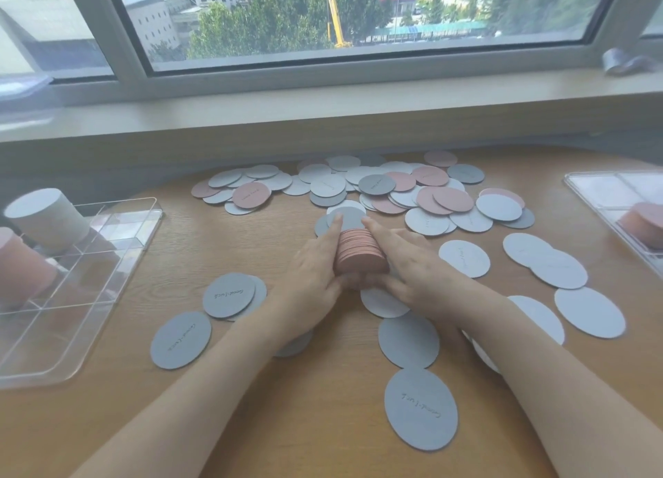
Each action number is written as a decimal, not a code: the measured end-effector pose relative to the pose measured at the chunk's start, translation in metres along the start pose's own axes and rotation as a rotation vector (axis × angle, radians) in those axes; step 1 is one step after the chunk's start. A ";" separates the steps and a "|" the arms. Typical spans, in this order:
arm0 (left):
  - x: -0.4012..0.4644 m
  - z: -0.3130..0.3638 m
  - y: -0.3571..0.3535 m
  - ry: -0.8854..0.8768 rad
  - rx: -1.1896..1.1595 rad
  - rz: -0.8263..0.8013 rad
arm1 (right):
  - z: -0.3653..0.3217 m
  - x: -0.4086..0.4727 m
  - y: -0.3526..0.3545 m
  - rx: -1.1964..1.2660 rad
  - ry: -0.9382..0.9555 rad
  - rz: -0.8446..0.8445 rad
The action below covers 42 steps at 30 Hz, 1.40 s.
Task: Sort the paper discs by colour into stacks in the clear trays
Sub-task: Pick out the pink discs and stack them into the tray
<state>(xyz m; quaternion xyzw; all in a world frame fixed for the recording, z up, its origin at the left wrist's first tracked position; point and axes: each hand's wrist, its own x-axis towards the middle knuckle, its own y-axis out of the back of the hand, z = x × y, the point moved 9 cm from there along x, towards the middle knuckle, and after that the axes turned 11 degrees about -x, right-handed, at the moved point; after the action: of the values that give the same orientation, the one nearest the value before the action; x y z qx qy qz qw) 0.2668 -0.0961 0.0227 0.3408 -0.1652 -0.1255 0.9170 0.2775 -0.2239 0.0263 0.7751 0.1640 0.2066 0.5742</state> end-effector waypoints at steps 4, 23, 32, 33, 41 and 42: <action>-0.006 -0.007 0.018 -0.019 -0.081 0.089 | 0.012 -0.001 0.017 0.241 -0.026 0.082; -0.012 -0.018 0.021 -0.024 -0.173 0.093 | 0.060 0.081 0.027 -0.690 -0.233 0.283; -0.011 -0.023 0.021 0.003 -0.211 0.086 | 0.040 0.015 0.053 0.278 -0.212 0.549; -0.011 -0.023 0.020 0.008 -0.208 0.084 | 0.036 0.011 0.049 0.397 -0.210 0.513; -0.012 -0.022 0.020 -0.003 -0.174 0.096 | 0.015 0.013 0.024 0.609 -0.109 0.320; -0.012 -0.022 0.019 -0.005 -0.168 0.096 | 0.011 0.013 0.021 0.563 -0.085 0.285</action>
<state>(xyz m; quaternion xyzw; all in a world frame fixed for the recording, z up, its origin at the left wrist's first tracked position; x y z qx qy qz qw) 0.2667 -0.0649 0.0167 0.2539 -0.1727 -0.0958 0.9469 0.2944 -0.2323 0.0453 0.9266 0.0804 0.1989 0.3088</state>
